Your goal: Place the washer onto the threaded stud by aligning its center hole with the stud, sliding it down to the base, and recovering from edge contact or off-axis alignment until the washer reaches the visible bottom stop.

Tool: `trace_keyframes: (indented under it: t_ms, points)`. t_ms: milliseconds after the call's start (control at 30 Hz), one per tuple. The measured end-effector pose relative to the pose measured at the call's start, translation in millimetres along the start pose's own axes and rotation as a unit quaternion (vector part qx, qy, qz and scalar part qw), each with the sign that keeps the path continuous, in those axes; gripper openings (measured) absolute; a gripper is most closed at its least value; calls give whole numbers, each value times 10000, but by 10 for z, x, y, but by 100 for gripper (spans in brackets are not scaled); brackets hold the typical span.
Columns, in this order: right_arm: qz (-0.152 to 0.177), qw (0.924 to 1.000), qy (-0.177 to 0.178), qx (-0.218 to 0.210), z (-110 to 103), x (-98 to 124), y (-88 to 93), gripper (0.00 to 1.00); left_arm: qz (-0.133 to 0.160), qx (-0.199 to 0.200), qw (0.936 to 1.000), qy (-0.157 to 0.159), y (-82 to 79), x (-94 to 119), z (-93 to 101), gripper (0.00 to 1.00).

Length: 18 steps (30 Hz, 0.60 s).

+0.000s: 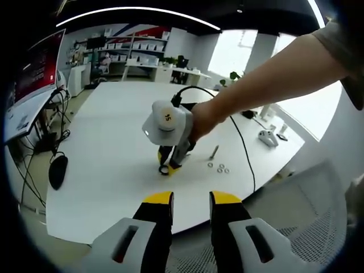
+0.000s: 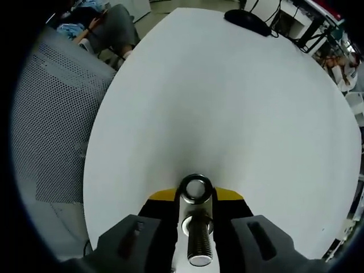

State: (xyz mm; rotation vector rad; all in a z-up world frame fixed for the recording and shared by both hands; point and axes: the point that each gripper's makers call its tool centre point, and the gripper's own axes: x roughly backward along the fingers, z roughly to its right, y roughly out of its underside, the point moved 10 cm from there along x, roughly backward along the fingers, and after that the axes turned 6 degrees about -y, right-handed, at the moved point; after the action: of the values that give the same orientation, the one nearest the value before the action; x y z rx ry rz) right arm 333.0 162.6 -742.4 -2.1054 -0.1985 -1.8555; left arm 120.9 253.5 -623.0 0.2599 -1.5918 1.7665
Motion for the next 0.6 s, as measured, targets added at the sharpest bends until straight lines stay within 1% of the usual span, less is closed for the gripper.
trace_keyframes:
  t_ms: [300,400,500,600]
  points:
    - [23,10000,17,-84,12,1,3,23,1,8,10000,-6,0,1,-5,23]
    - [10,9999,118,-76,25,18,12,22,1,12,10000,-13,-1,1,-7,23]
    - [119,9996,138,-230,64,71,7,22,1,10,10000,-17,-2,1,-7,23]
    - [186,9993,165,-270,69,128,-9,22,4,9,10000,-15,-2,1,-7,23]
